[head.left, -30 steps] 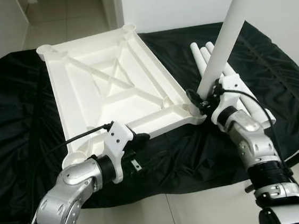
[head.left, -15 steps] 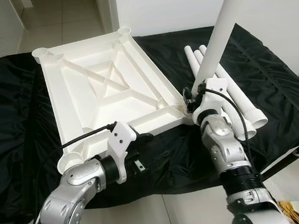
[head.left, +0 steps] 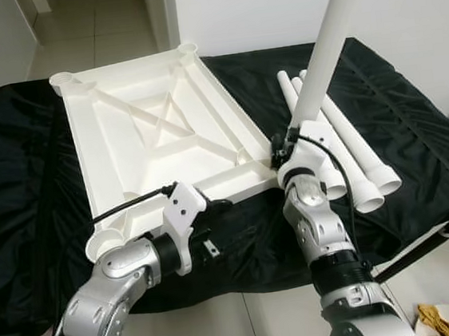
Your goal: Building children table
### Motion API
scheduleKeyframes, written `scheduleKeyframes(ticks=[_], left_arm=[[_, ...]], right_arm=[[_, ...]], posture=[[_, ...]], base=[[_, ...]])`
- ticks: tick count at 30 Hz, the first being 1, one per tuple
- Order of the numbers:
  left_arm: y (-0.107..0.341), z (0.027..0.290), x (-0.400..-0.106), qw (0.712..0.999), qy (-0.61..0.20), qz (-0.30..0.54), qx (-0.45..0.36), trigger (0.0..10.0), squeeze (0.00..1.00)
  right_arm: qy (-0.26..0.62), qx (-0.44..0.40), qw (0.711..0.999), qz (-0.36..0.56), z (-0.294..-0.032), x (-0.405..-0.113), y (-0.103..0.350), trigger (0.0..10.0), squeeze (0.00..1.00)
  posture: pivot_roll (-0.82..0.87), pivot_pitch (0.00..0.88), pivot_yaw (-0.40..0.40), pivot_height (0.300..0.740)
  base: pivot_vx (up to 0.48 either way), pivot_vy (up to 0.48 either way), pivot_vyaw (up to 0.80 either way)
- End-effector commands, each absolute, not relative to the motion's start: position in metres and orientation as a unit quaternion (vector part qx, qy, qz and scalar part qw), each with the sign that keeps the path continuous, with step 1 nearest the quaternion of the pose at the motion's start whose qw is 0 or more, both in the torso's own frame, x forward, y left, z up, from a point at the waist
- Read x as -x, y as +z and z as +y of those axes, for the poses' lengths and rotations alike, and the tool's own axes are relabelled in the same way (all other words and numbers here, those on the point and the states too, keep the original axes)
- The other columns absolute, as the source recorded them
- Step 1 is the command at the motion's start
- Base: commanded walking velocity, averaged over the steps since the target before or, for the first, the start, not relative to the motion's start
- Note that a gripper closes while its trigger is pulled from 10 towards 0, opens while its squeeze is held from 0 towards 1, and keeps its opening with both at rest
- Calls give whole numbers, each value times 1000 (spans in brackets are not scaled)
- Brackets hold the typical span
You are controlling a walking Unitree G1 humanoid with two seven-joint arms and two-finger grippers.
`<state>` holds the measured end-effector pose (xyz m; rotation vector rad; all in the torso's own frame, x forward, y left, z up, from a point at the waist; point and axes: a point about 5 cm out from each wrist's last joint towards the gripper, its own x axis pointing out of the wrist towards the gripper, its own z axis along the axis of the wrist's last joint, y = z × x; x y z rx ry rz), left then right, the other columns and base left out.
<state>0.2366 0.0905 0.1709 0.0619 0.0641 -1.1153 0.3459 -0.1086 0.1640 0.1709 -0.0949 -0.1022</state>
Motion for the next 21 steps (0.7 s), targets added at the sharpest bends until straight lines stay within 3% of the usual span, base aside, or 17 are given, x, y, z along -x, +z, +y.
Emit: scheduleKeyframes(ticks=[1,10,11,12,21], left_arm=[[168,90,-238,852,-522,34,-33,10000,0],[169,89,-239,853,-521,32,-31,10000,0],[169,89,-240,853,-520,32,-31,10000,0],[169,89,-240,853,-520,32,-32,10000,0],[170,89,-243,856,-516,31,-29,10000,0]], right_arm=[[-32,-85,995,-49,-107,-344,162,10000,1000],[27,-94,993,-65,-120,-348,168,10000,1000],[58,-88,993,-60,-121,-349,168,10000,318],[96,-83,990,-54,-121,-349,168,10000,0],[213,-36,974,-64,-135,-349,177,10000,0]], posture=[[-38,68,-4,740],[-45,75,-2,740],[-49,81,-1,740],[-49,81,-1,740],[-56,87,0,740]], base=[[0,0,0],[0,0,0],[0,0,0],[0,0,0],[0,0,0]])
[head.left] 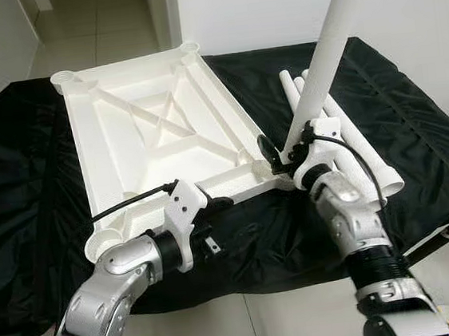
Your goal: Building children table
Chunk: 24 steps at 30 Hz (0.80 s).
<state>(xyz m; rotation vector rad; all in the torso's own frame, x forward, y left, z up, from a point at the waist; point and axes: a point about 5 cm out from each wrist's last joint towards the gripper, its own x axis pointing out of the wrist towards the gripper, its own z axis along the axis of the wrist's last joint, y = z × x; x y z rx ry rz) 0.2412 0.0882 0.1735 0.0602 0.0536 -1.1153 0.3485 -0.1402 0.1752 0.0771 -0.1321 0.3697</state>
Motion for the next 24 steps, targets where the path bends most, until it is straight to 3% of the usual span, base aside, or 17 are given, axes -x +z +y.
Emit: scheduleKeyframes(ticks=[1,12,13,14,15,17,18,24], left_arm=[[171,89,-243,856,-516,30,-29,10000,0],[172,92,-244,859,-511,29,-31,10000,0],[172,92,-244,859,-511,29,-31,10000,0],[172,92,-244,859,-511,29,-31,10000,0],[172,92,-244,859,-510,29,-31,10000,0],[172,92,-244,859,-510,28,-31,10000,0],[172,93,-244,860,-509,28,-32,10000,0],[172,94,-244,861,-507,29,-33,10000,0]], right_arm=[[230,-22,971,-67,-138,-349,179,10000,0],[317,51,947,-20,-175,-352,170,9765,0],[319,52,946,-16,-177,-352,169,8745,0],[319,52,946,-16,-177,-352,169,8745,0],[318,52,946,-12,-179,-352,167,2431,0],[318,53,947,-10,-180,-352,166,2431,0],[321,52,946,-3,-182,-351,163,0,0],[330,50,943,4,-182,-348,158,0,0]], posture=[[-54,88,-1,740],[-39,84,-3,740],[-39,84,-3,740],[-39,84,-3,740],[-37,83,-3,740],[-37,83,-3,740],[-33,82,-2,740],[-28,78,0,740]], base=[[0,0,0],[0,0,0],[0,0,0],[0,0,0],[0,0,0],[0,0,0],[0,0,0],[0,0,0]])
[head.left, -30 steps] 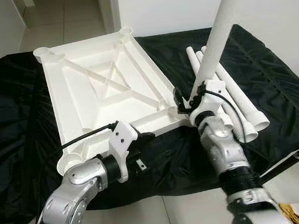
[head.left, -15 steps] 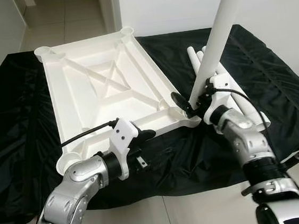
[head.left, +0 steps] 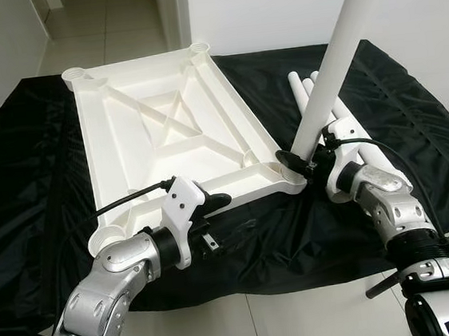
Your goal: Building children table
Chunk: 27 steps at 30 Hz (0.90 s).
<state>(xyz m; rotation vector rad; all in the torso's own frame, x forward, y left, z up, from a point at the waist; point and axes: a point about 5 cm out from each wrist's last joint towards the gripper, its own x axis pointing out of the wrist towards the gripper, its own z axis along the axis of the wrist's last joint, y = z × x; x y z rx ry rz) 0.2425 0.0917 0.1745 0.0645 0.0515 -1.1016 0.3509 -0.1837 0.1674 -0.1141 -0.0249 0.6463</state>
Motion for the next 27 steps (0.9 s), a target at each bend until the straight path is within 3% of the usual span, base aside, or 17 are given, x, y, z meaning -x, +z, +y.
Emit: scheduleKeyframes(ticks=[1,6,7,27], left_arm=[[172,94,-244,861,-507,29,-34,10000,0],[173,95,-244,861,-507,29,-34,10000,0],[173,95,-244,861,-507,29,-34,10000,0],[170,95,-245,861,-506,32,-38,10000,0]], right_arm=[[332,45,942,1,-179,-348,158,0,0],[328,30,944,-5,-169,-346,154,0,0],[325,27,945,-5,-167,-345,153,10000,0],[169,-54,984,-29,-134,-335,149,10000,0]], posture=[[-27,77,0,740],[-25,71,0,740],[-25,71,0,740],[-29,52,-12,740]], base=[[0,0,0],[0,0,0],[0,0,0],[0,0,0]])
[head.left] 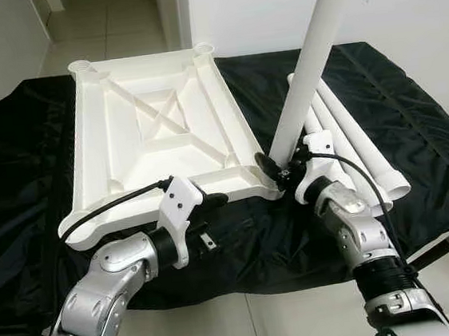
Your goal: Building children table
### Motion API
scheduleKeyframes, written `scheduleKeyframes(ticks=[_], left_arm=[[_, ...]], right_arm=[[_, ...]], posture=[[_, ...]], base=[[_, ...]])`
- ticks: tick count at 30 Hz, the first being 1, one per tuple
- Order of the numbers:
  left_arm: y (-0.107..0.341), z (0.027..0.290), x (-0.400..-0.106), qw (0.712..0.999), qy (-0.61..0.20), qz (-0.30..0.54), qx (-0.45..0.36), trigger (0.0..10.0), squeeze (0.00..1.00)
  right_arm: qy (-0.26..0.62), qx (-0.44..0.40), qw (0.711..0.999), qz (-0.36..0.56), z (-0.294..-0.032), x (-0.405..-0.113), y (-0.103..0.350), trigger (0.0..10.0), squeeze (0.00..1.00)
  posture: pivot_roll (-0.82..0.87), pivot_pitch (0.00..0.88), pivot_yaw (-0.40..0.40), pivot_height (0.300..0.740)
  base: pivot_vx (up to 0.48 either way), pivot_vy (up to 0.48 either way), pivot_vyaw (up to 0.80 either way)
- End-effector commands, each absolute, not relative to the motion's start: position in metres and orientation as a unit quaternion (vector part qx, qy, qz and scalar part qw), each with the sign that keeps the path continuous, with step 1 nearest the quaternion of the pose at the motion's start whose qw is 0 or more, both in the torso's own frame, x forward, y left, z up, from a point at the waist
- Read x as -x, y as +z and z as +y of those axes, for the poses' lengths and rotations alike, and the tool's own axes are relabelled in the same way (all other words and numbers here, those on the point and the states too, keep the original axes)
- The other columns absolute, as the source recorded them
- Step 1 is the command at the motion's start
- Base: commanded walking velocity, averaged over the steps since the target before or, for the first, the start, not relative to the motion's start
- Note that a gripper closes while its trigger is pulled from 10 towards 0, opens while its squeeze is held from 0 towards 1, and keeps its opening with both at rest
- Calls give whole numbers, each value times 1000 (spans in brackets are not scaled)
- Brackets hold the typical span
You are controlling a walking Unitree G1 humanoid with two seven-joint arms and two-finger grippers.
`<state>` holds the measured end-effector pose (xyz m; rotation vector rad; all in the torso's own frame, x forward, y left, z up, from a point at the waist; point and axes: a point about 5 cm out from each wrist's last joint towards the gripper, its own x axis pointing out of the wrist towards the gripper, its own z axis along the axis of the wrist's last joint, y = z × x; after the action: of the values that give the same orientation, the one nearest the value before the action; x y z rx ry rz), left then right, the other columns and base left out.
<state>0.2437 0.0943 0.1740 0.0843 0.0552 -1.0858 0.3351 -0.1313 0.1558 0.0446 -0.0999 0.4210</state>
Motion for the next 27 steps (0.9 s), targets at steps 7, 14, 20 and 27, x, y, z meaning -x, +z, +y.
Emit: scheduleKeyframes(ticks=[7,14,20,27], left_arm=[[169,94,-245,860,-507,33,-38,10000,0],[168,93,-245,860,-508,33,-39,10000,0],[167,93,-246,859,-509,33,-39,10000,0],[166,93,-247,859,-509,32,-41,10000,0]], right_arm=[[101,-70,992,-26,-127,-333,149,10000,0],[18,-70,997,-22,-126,-332,150,10000,0],[-56,-70,996,-16,-123,-333,151,10000,0],[-134,-62,989,22,-109,-337,145,10000,0]], posture=[[-30,47,-16,740],[-32,40,-18,740],[-34,29,-18,740],[-31,18,-20,740]], base=[[0,0,0],[0,0,0],[0,0,0],[0,0,0]])
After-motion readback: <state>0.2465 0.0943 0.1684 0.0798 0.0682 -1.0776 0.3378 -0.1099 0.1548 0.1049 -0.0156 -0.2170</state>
